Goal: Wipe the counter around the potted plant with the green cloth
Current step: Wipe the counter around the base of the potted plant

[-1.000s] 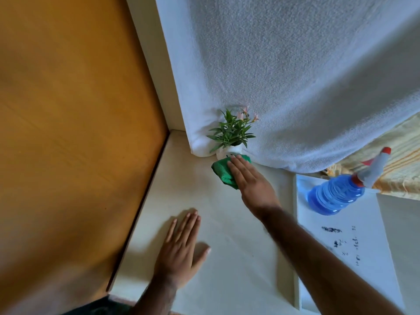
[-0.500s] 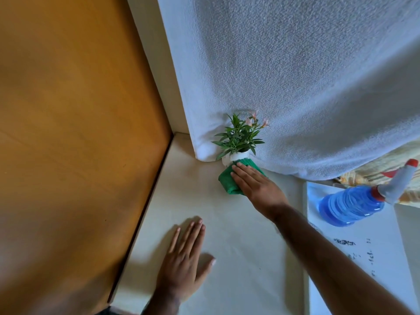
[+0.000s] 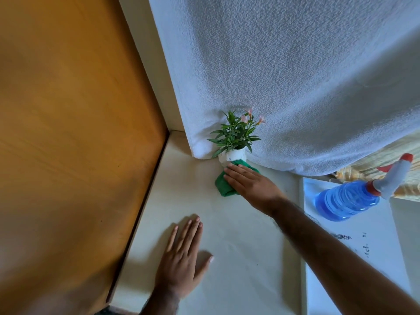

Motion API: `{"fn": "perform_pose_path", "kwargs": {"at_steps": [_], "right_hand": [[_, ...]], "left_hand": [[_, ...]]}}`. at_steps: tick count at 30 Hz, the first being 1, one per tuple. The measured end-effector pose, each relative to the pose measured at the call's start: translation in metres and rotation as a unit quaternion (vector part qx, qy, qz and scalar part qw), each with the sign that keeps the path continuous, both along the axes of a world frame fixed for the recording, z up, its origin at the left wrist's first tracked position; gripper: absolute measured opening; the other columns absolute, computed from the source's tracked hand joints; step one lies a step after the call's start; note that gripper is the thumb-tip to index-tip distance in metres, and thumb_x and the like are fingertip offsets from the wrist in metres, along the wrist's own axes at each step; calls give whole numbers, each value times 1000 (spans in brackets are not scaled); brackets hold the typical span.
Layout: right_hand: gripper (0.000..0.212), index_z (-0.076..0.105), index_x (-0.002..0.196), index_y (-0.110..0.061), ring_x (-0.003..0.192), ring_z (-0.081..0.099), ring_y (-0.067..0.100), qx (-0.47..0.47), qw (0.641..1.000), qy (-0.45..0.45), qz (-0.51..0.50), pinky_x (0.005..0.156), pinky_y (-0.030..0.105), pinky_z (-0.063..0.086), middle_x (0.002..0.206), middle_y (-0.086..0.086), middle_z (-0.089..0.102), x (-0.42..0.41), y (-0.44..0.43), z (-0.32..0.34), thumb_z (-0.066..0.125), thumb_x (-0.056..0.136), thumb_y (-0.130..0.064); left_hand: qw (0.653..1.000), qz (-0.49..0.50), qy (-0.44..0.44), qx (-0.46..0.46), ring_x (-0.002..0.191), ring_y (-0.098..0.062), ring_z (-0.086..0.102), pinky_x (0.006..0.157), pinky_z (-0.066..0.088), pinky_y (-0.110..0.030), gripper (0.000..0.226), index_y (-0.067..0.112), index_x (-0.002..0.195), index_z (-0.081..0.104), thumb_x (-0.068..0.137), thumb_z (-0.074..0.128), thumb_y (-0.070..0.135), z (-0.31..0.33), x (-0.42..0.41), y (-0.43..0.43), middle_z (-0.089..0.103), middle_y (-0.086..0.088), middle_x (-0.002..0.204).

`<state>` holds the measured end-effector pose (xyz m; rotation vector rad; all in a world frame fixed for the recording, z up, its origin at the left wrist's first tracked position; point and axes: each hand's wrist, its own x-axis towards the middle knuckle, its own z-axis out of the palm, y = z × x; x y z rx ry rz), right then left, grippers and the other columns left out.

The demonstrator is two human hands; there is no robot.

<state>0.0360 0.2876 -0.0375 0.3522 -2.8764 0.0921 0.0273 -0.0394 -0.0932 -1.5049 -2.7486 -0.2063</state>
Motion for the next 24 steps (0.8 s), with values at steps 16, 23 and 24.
{"fn": "perform_pose_path", "kwargs": {"at_steps": [16, 23, 24], "right_hand": [[41, 53, 140, 0, 140, 45, 32, 14, 998, 37, 44, 115, 45, 37, 147, 16, 52, -28, 1, 19, 47, 99, 0], [54, 56, 138, -3, 135, 51, 30, -6, 998, -42, 44, 111, 42, 41, 144, 14, 56, -7, 9, -5, 67, 86, 5], [55, 55, 139, -4, 135, 51, 29, -10, 998, -45, 32, 111, 42, 41, 145, 13, 55, -2, 10, -7, 67, 86, 5]], "left_hand": [[1000, 7, -11, 11, 161, -25, 25, 121, 36, -57, 89, 7, 164, 30, 99, 53, 64, 4, 1, 2, 27, -8, 174], [999, 8, -23, 23, 161, -24, 24, 121, 38, -59, 88, 7, 163, 31, 100, 53, 63, 5, 0, 1, 27, -8, 174], [999, 9, -24, 24, 161, -24, 24, 122, 38, -58, 87, 8, 164, 30, 100, 52, 63, 5, 1, 1, 27, -8, 175]]}}
